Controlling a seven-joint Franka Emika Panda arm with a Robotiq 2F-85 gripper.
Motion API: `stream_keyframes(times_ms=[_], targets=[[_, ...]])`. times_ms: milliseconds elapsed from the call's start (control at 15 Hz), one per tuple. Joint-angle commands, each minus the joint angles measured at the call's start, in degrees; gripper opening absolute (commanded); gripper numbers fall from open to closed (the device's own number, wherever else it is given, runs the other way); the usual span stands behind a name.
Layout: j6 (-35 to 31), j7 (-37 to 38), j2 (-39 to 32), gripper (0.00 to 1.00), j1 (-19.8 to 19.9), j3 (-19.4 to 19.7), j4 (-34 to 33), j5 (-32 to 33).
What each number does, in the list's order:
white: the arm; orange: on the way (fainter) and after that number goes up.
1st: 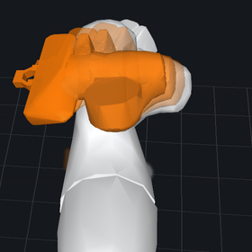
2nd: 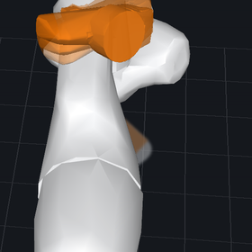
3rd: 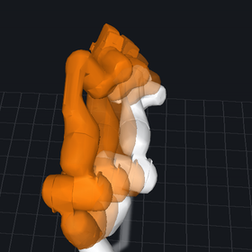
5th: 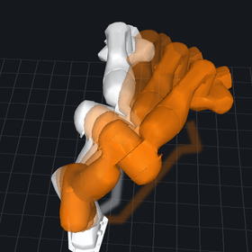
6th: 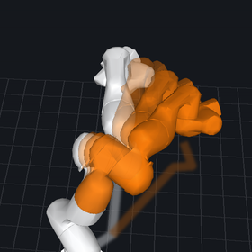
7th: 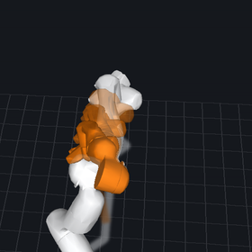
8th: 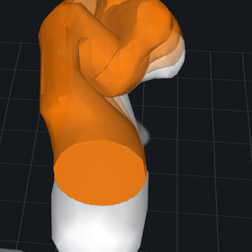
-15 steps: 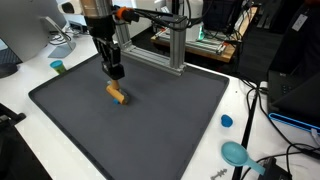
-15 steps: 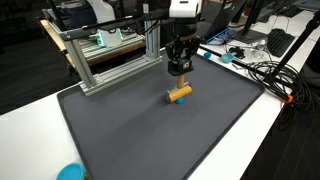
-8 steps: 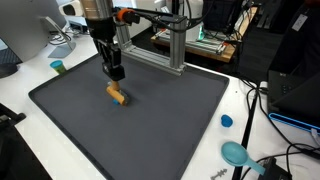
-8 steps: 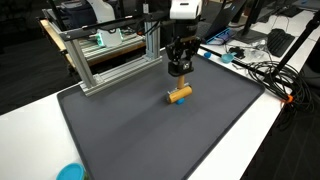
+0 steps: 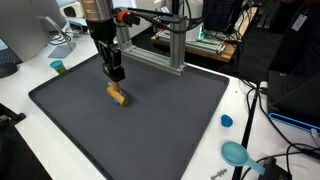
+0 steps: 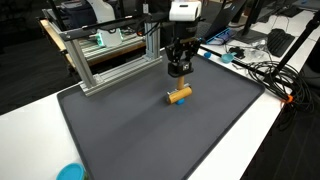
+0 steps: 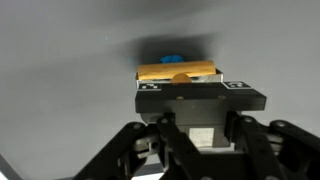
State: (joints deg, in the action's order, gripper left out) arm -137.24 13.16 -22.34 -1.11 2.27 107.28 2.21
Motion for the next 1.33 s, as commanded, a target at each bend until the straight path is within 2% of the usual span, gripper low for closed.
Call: stream_keyframes(times_ms=[0, 467, 533, 600, 800, 867, 933, 1067, 1267], targets=[[-0.7, 0.6, -3.2, 0.22, -0.2, 0.4, -0.1, -0.5], [-0.4, 0.5, -4.1, 0.22, 0.5, 0.0, -0.5, -2.4], [0.0, 0.0, -0.3, 0.22, -0.1, 0.3, -0.1, -0.7], [0.0, 0.0, -0.2, 0.47, -0.1, 0.3, -0.2, -0.8], [0.0, 0.0, -0.2, 0.47, -0.1, 0.3, -0.2, -0.7], [0.0, 0.0, -0.2, 0.22, -0.1, 0.3, -0.2, -0.7], [-2.2, 1.8, -0.6, 0.22, -0.6, 0.8, 0.3, -0.1], [-3.8, 0.8, -1.2, 0.22, 0.2, 0.0, 0.7, -2.3], [-3.1, -0.1, -1.7, 0.22, 0.5, -0.3, 1.2, -3.1]])
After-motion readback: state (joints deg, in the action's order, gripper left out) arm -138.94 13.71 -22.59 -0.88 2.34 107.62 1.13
